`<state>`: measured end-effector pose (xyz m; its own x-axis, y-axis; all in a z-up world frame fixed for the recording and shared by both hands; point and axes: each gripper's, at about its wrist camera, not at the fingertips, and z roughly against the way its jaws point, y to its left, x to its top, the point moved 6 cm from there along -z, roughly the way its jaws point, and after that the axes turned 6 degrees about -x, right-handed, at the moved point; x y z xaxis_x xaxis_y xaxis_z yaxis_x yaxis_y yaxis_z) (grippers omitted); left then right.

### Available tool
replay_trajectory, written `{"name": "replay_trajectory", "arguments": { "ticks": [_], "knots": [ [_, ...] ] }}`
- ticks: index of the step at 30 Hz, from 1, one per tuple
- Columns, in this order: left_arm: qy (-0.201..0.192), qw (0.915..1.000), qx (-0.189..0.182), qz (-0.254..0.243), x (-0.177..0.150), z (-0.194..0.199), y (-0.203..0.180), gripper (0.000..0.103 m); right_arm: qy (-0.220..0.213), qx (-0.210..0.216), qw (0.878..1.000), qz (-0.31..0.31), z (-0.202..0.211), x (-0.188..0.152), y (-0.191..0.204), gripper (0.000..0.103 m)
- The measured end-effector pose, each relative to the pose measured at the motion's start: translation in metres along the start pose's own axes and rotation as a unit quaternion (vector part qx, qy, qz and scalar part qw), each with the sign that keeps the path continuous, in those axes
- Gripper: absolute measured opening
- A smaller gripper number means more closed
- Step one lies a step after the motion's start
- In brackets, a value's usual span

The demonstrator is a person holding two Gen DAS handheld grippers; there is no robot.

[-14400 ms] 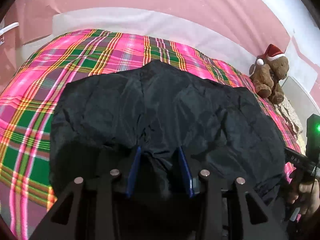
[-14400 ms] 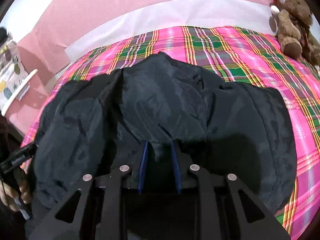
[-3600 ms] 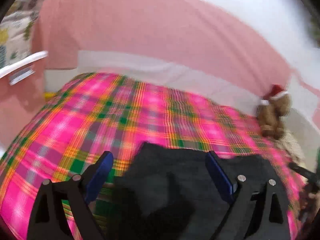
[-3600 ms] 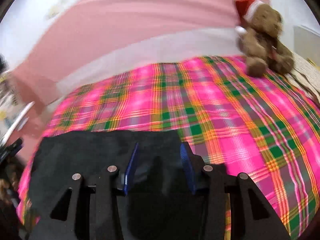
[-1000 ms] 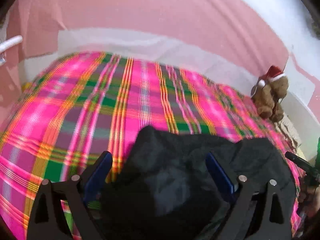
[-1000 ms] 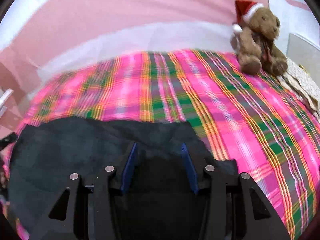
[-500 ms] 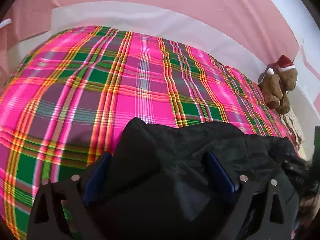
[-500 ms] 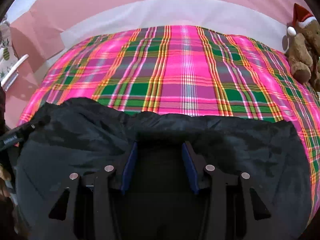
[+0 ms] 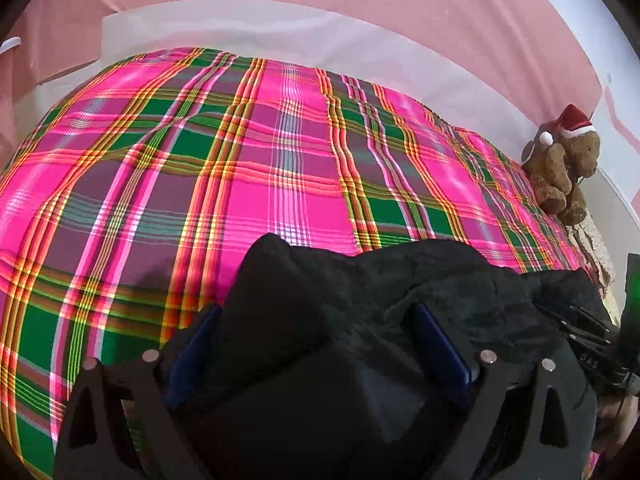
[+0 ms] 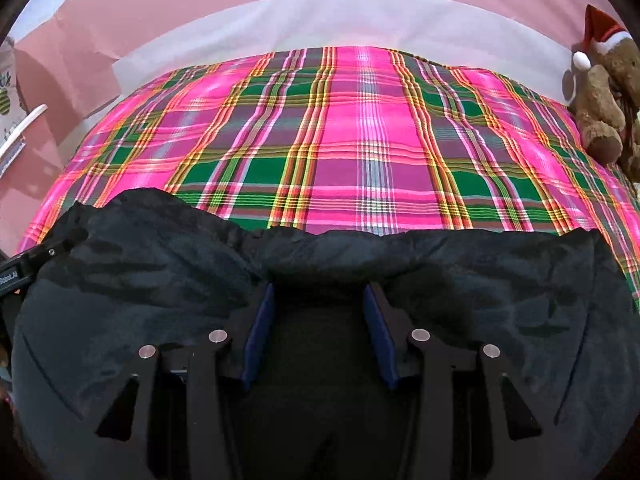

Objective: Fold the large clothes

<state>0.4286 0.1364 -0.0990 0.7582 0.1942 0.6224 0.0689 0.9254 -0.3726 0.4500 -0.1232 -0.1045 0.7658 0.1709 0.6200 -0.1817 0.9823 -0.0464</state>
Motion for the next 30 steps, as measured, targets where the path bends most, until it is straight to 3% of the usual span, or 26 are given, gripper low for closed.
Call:
{"name": "replay_trajectory", "arguments": {
  "ticks": [6,9,12,17,20,23,30],
  "knots": [
    [0.007,0.9999,0.011,-0.001,0.007,0.013,-0.003,0.097,-0.002,0.001,1.0,-0.001,0.016,0.005,-0.003,0.046],
    [-0.02,0.9996,0.012,-0.017,0.016,0.044,-0.014,0.096,-0.031,0.008,0.999,-0.008,0.052,0.012,-0.018,0.046],
    [-0.057,0.998,-0.001,-0.028,0.023,0.081,-0.028,0.096,-0.066,0.015,0.997,-0.031,0.092,0.01,-0.05,0.047],
    [-0.081,0.9945,-0.037,-0.054,0.01,0.109,-0.07,0.096,-0.076,-0.007,0.996,-0.055,0.111,-0.015,-0.101,0.047],
    [-0.07,0.9929,-0.056,-0.078,-0.007,0.097,-0.095,0.096,-0.048,-0.025,0.997,-0.063,0.093,-0.038,-0.124,0.047],
    [-0.025,0.9958,-0.039,-0.079,-0.022,0.054,-0.098,0.096,-0.045,-0.028,0.996,-0.07,0.073,-0.053,-0.14,0.047],
    [-0.05,0.9915,0.008,-0.12,-0.029,0.023,-0.103,0.097,-0.056,-0.046,0.995,-0.075,0.048,-0.059,-0.143,0.046]
  ]
}}
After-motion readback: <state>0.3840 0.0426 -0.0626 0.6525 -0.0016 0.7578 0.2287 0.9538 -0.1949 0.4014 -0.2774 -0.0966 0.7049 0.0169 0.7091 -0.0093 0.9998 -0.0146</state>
